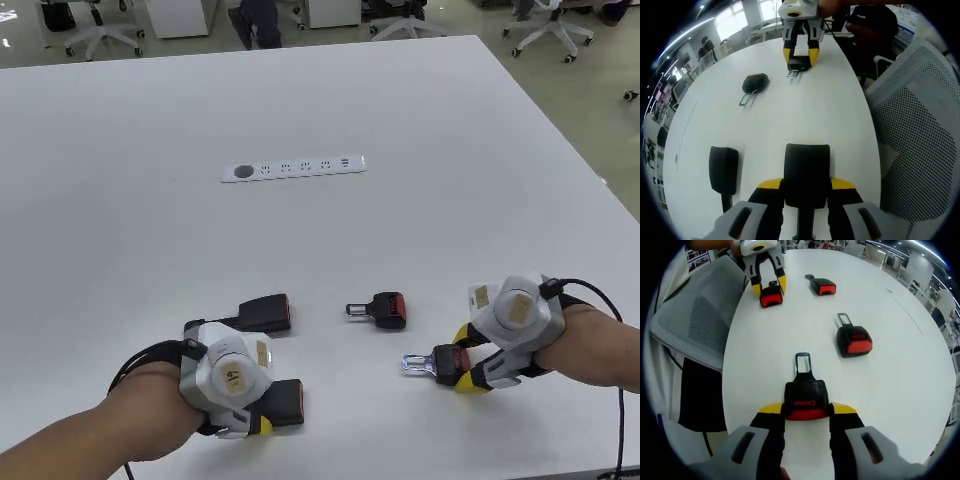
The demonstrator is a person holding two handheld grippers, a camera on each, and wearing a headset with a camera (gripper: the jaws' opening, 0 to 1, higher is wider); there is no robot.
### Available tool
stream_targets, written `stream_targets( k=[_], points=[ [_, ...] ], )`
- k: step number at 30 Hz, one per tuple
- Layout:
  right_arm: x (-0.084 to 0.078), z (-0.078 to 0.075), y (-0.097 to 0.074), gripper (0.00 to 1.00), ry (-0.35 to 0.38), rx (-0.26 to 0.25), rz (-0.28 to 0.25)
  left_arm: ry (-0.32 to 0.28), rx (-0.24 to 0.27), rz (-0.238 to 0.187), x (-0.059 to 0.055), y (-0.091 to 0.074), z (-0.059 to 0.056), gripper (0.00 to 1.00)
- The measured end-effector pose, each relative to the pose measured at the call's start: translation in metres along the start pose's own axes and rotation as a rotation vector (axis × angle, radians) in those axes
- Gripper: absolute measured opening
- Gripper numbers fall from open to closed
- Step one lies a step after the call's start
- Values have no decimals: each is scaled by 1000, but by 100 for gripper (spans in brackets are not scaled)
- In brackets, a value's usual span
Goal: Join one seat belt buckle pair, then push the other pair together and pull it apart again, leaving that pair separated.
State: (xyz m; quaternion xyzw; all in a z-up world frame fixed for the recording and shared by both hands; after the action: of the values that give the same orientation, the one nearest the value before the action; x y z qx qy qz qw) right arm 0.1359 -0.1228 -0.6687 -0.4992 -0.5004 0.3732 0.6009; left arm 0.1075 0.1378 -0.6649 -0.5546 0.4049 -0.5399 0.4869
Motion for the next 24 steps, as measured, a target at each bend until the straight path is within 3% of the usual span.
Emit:
stream_targets(
  k=[7,16,24],
  points=[
    [14,13,2,33,-10,8,-21,-1,-1,2,0,0,0,34],
    [44,33,12,33,-30,2,-69,-2,0,0,-1,1,0,34],
    [66,38,17,33,-37,4,-101,1,-4,-2,1,0,-1,34]
  ],
)
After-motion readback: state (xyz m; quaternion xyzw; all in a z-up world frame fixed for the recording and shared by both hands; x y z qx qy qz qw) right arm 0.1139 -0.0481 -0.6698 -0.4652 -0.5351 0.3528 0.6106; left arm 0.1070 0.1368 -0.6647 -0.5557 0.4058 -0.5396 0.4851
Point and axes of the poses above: the centre of the closed fingertips' face, and the gripper's own axes: y roughly forward along the fingers, z roughly to its left, x roughly out of its top, the point moved 3 cm from there along -y, roughly backward along the fingers, and after that the axes turned 14 degrees about z, right-handed, at the moved point
